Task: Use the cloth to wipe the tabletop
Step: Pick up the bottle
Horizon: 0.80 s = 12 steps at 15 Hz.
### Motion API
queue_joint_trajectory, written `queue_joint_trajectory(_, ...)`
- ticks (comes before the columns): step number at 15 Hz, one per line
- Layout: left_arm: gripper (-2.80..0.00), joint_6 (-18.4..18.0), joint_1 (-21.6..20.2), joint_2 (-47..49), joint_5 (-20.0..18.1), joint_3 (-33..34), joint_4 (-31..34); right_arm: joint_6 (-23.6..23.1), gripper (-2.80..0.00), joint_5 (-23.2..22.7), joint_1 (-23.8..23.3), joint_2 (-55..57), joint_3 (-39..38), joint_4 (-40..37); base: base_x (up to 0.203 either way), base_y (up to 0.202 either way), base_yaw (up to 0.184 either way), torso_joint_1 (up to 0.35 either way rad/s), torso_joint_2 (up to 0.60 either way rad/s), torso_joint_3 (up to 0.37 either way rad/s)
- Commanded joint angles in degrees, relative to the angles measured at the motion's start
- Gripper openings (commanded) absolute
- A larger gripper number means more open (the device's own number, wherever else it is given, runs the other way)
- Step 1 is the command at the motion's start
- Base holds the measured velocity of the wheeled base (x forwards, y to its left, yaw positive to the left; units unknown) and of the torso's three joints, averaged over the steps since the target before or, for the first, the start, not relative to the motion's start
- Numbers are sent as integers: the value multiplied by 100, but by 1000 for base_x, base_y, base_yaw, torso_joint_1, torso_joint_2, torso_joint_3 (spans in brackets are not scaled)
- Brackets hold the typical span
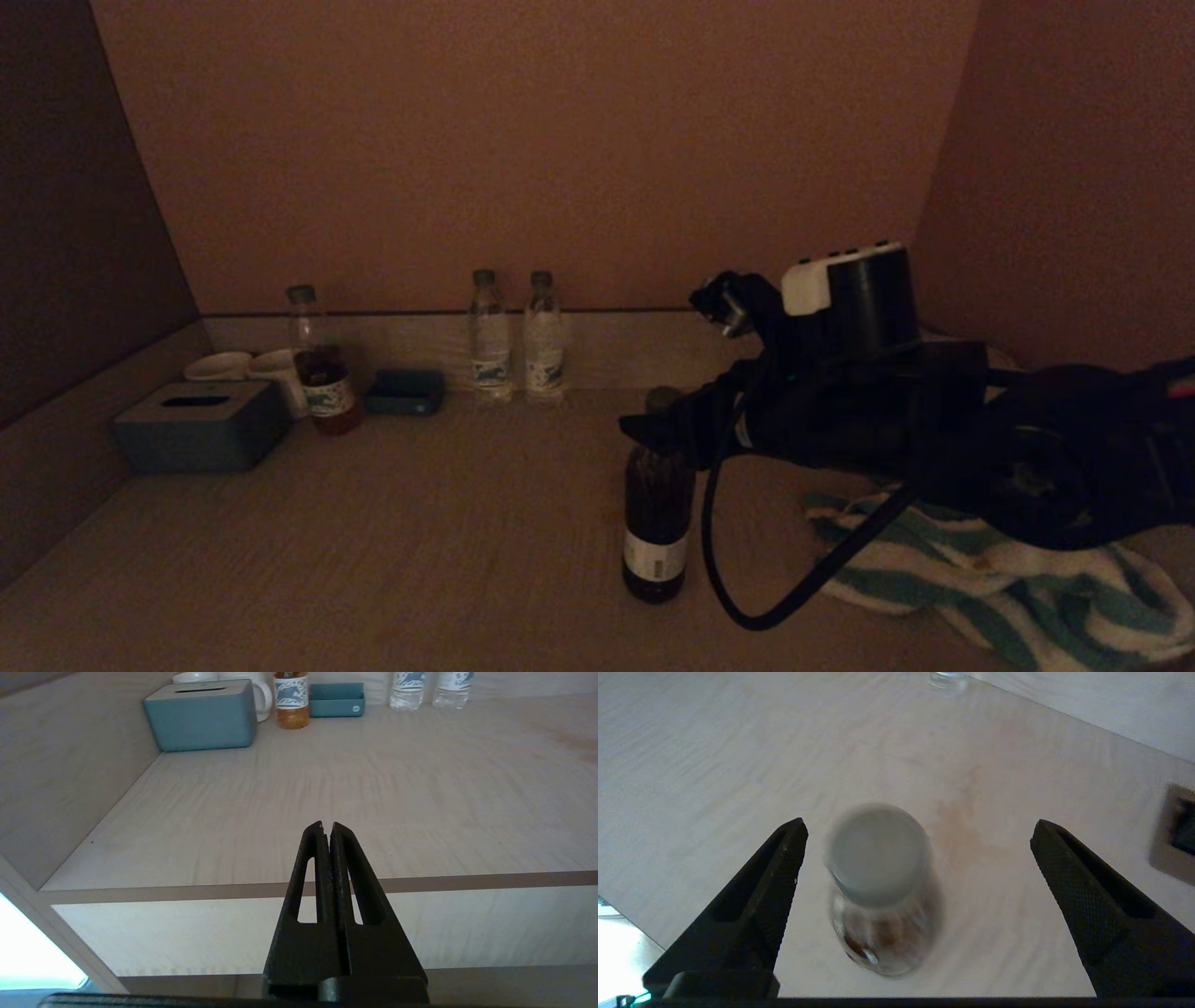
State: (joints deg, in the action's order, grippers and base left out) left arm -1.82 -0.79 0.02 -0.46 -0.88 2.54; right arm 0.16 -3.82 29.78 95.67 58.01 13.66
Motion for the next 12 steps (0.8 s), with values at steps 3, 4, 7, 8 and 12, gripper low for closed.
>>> queue_joint_trajectory(3, -280, -3, -3, 6, 2, 0, 1, 11, 0, -22, -86, -215, -176, 23, 0, 0, 0, 0, 0, 0)
queue_joint_trajectory(4, -280, -3, 0, 6, 2, 0, 1, 11, 0, -22, -86, -215, -176, 23, 0, 0, 0, 0, 0, 0)
queue_joint_trajectory(7, -280, -3, 0, 6, 2, 0, 1, 11, 0, -23, -86, -215, -176, 23, 0, 0, 0, 0, 0, 0)
queue_joint_trajectory(8, -280, -3, -9, 6, 2, 0, 1, 11, 0, -31, -86, -198, -176, 32, 0, 0, 0, 0, 0, 0)
queue_joint_trajectory(12, -280, -3, -3, 6, 2, 0, 1, 11, 0, -40, -86, -171, -176, 32, 0, 0, 0, 0, 0, 0)
